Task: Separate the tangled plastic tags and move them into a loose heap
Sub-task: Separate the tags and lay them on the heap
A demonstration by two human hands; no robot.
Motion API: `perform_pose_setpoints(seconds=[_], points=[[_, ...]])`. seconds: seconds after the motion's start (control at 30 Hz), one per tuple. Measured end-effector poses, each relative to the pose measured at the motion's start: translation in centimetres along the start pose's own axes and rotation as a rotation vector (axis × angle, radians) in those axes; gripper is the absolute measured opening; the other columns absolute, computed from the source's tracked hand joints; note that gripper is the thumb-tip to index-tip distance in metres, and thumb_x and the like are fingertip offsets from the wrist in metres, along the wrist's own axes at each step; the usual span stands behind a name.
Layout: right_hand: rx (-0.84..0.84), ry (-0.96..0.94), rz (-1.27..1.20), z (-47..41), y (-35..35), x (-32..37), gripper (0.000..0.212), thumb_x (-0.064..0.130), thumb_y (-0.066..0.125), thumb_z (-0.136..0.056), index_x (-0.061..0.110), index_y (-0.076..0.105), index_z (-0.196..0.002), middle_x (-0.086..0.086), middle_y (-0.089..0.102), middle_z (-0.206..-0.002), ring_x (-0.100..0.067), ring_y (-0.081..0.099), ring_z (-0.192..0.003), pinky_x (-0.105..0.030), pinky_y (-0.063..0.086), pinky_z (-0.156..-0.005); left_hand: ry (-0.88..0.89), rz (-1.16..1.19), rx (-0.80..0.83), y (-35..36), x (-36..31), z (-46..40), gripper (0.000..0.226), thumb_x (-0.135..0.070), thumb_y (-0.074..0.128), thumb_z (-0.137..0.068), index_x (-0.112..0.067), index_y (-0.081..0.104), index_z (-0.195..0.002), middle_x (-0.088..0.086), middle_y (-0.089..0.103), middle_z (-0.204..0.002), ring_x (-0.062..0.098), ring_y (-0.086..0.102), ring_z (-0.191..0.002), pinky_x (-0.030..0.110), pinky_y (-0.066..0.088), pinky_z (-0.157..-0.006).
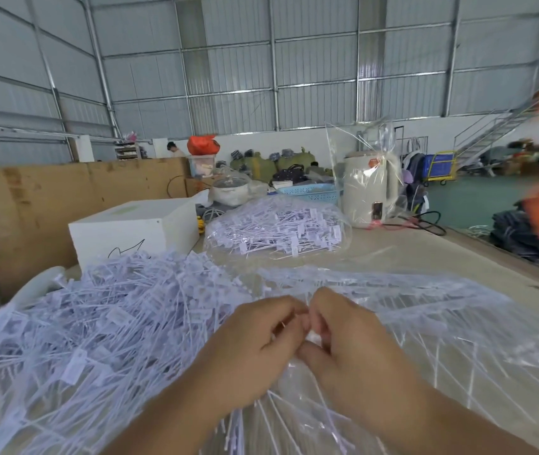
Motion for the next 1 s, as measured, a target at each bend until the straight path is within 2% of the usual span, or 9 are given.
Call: perform_pose_setpoints(seconds=[0.1, 0.17, 0.27, 0.33, 0.5, 0.63, 0.77, 0.9, 1.0], points=[[0.329, 0.208, 0.165, 0.3, 1.1, -2.8, 0.025, 0.042, 0.067, -0.08, 0.022, 0.054, -0.071, 0.008, 0.056, -0.064, -0.001, 0.053, -0.057, -0.018, 0.038, -0.052, -0.039, -0.137, 0.022, 0.2, 1.3, 0.0, 0.016, -0.036, 0.06, -0.086, -0.038, 0.065, -0.101, -0.016, 0.065, -0.078, 0.001, 0.061, -0.073, 0.023, 0.049, -0.07], [0.485, 0.249, 0.116, 0.7, 1.8, -4.1, 0.013, 0.032, 0.063, -0.085, 0.02, 0.066, -0.083, 0.008, 0.065, -0.079, -0.004, 0.061, -0.07, -0.017, 0.046, -0.062, -0.053, -0.266, 0.042, 0.3, 1.9, 0.1, 0.019, -0.03, 0.061, -0.089, -0.038, 0.063, -0.106, -0.017, 0.062, -0.074, -0.002, 0.058, -0.069, 0.016, 0.044, -0.064], [0.383, 0.121, 0.174, -0.2, 1.5, -4.4, 0.019, 0.016, 0.051, -0.093, 0.02, 0.068, -0.101, 0.008, 0.063, -0.105, -0.008, 0.059, -0.095, -0.02, 0.047, -0.085, -0.065, -0.348, 0.004, -0.1, 2.0, 0.2, 0.023, -0.028, 0.056, -0.092, -0.041, 0.058, -0.111, -0.016, 0.063, -0.074, -0.003, 0.056, -0.067, 0.016, 0.044, -0.063], [0.333, 0.033, 0.227, -0.7, 1.7, -4.5, 0.024, 0.01, 0.046, -0.093, 0.014, 0.065, -0.107, 0.009, 0.056, -0.107, -0.01, 0.052, -0.099, -0.016, 0.04, -0.086, -0.073, -0.358, -0.061, -0.8, 1.8, 0.2, 0.029, -0.026, 0.053, -0.09, -0.044, 0.051, -0.112, -0.014, 0.062, -0.073, 0.001, 0.057, -0.065, 0.025, 0.05, -0.064], [0.407, 0.117, 0.387, -0.2, 3.3, -6.9, 0.037, 0.026, 0.038, -0.1, 0.012, 0.045, -0.134, 0.0, 0.043, -0.136, -0.021, 0.038, -0.133, -0.028, 0.032, -0.108, -0.085, -0.337, -0.278, -3.0, 1.0, 0.4, 0.033, -0.021, 0.054, -0.077, -0.042, 0.047, -0.101, -0.007, 0.054, -0.058, 0.007, 0.053, -0.054, 0.031, 0.049, -0.053], [0.386, 0.151, 0.387, -0.4, 3.0, -6.7, 0.003, 0.024, 0.044, -0.093, 0.022, 0.046, -0.092, 0.002, 0.053, -0.101, -0.02, 0.052, -0.103, -0.031, 0.043, -0.088, -0.039, -0.358, -0.319, -3.1, 0.0, 0.6, 0.019, -0.028, 0.053, -0.08, -0.037, 0.054, -0.097, -0.011, 0.048, -0.057, 0.005, 0.051, -0.061, 0.02, 0.038, -0.05], [0.249, 0.077, 0.488, -1.1, 1.6, -5.6, 0.018, 0.02, 0.051, -0.084, 0.024, 0.055, -0.102, 0.004, 0.052, -0.106, -0.02, 0.044, -0.106, -0.031, 0.036, -0.096, 0.045, -0.382, -0.21, -1.2, -0.9, 0.3, 0.023, -0.049, 0.051, -0.082, -0.034, 0.056, -0.098, -0.018, 0.039, -0.068, -0.002, 0.045, -0.072, 0.012, 0.028, -0.058], [0.161, -0.065, 0.51, -1.3, -0.2, -3.4, 0.011, 0.025, 0.053, -0.086, 0.025, 0.061, -0.094, 0.008, 0.042, -0.088, -0.015, 0.03, -0.088, -0.023, 0.027, -0.085, 0.013, -0.426, -0.149, -0.5, 0.0, 0.0, 0.015, -0.029, 0.06, -0.088, -0.033, 0.06, -0.102, -0.019, 0.038, -0.081, 0.003, 0.045, -0.082, 0.017, 0.031, -0.069], [0.123, -0.146, 0.475, -1.2, -1.6, -1.2, 0.012, 0.027, 0.053, -0.086, 0.022, 0.064, -0.09, 0.006, 0.047, -0.084, -0.013, 0.034, -0.085, -0.026, 0.028, -0.075, -0.078, -0.391, -0.166, -1.1, 1.4, 0.0, 0.018, -0.015, 0.057, -0.089, -0.032, 0.063, -0.088, -0.017, 0.042, -0.08, 0.003, 0.046, -0.078, 0.018, 0.035, -0.066]])
Point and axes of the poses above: each hand's wrist, its own z-axis away from the middle knuckle, its own y-axis out of the palm, x = y × z, the point moved 7 cm from there along -z, towards the middle knuckle
